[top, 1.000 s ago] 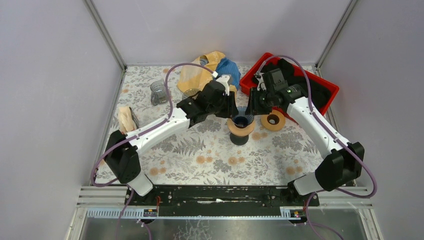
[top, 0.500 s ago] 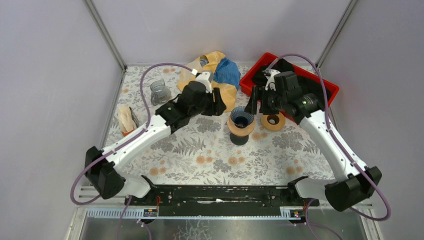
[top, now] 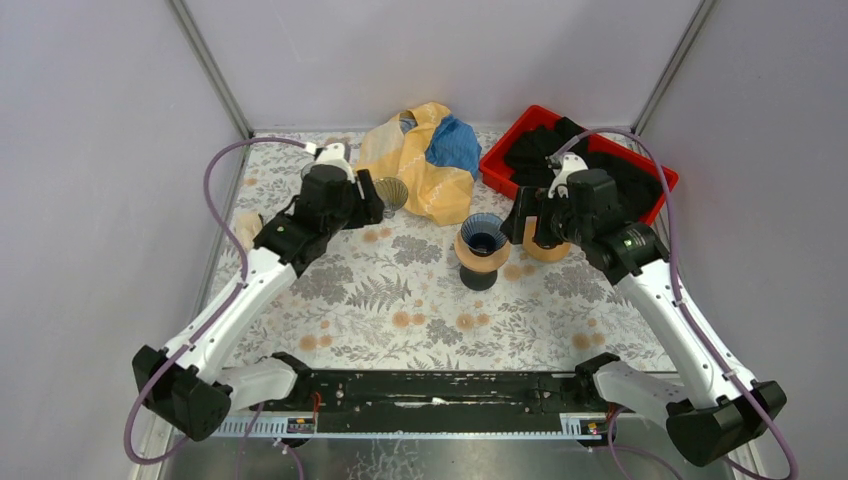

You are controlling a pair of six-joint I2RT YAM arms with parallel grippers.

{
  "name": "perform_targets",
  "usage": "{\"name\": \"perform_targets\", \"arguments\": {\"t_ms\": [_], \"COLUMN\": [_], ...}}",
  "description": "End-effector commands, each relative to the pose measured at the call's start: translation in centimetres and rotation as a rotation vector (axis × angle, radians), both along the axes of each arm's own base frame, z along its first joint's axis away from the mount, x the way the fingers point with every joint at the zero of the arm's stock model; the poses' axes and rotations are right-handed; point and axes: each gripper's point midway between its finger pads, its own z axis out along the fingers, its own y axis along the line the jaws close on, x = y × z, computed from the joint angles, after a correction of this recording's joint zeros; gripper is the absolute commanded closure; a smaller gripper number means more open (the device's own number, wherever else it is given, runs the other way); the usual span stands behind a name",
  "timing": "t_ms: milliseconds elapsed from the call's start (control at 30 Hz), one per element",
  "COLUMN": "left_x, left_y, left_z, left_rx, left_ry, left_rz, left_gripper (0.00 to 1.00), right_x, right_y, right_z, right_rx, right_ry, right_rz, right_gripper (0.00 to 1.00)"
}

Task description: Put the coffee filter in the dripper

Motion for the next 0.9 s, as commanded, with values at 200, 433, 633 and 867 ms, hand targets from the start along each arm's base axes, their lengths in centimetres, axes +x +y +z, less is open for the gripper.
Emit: {"name": "perform_targets", "arguments": {"t_ms": [200, 433, 633, 867], "left_x": [-0.4, 0.0, 0.3, 0.5], "left_y": [10.4, 15.7, 20.0, 25.2], "left_z": [-0.5, -0.2, -0.6, -1.5], "left_rx": [0.179, 0.261, 0.288, 0.243], "left_ry": [0.007, 0.017, 0.047, 0.074], "left_rz": [0.259, 0.408, 0.513, 0.630], "left_gripper": [0.27, 0.25, 0.25, 0.29], "right_x": [-0.3, -0.7, -0.9, -1.1], "right_y": [0.1, 0.3, 0.2, 0.2], "right_z": [0.4, -0.2, -0.6, -1.1], "right_rx": [0.059, 0.086, 0.061, 0.021], "right_ry": [-0.133, -0.158, -0.171, -0.182], "right_rz": [0.006, 0.021, 0.014, 0.008], "right_gripper": [0.01, 0.01, 0.01, 0.01]}}
